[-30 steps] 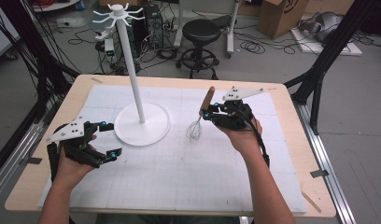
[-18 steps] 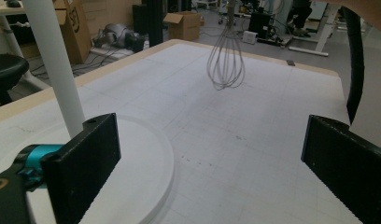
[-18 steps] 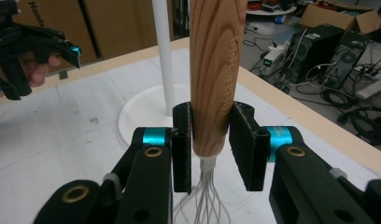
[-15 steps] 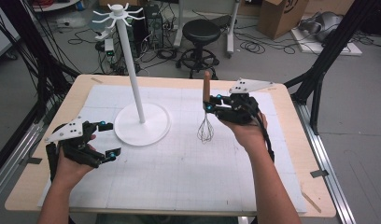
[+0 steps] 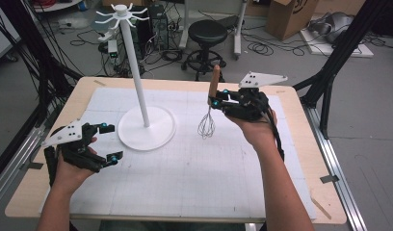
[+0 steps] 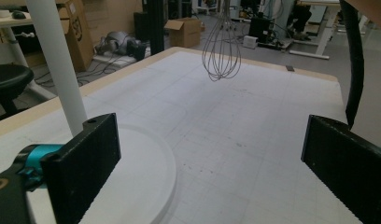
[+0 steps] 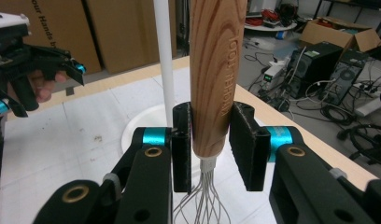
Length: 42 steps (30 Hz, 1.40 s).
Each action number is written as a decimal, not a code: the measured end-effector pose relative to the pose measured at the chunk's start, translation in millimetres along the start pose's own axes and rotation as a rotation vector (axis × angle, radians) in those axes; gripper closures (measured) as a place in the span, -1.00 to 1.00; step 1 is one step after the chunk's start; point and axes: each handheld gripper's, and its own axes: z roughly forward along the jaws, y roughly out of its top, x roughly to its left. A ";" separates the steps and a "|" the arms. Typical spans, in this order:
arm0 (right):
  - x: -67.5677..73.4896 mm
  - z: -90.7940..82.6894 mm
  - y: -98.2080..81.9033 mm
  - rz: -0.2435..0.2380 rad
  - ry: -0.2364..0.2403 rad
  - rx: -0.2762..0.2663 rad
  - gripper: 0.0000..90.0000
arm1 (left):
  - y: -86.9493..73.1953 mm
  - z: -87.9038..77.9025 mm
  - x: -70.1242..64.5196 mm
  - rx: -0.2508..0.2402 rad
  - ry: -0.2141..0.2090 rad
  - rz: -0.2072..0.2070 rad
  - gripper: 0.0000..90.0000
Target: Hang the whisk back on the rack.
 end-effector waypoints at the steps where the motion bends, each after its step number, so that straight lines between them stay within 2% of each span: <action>1: -0.4 0.5 1.2 0.001 0.003 -0.001 0.57 | -0.1 0.4 -0.1 -0.001 -0.002 -0.003 -0.88; 5: -3.7 4.4 9.0 0.002 0.000 0.004 0.57 | 0.1 0.2 -0.9 -0.004 -0.006 -0.003 -0.88; 13: -10.8 18.7 35.2 -0.020 0.031 0.014 0.57 | 2.4 -0.9 -2.1 0.000 -0.005 0.005 -0.88; 14: -10.8 23.7 45.2 -0.034 0.033 0.026 0.57 | 2.9 -1.6 -1.9 0.001 -0.003 0.008 -0.88; 16: -11.2 28.9 53.9 -0.055 0.053 0.034 0.57 | 2.9 -2.0 -2.1 -0.002 -0.002 0.007 -0.88; 29: -6.2 63.0 110.5 -0.171 0.097 0.117 0.57 | 3.8 -3.3 -2.9 -0.004 -0.008 0.013 -0.88; 34: -5.1 74.3 125.3 -0.158 0.099 0.128 0.57 | 4.3 -5.9 -2.5 -0.013 -0.004 0.012 -0.88; 42: -4.8 89.7 137.0 -0.163 0.076 0.168 0.57 | 4.5 -10.4 -1.4 -0.025 0.002 0.008 -0.88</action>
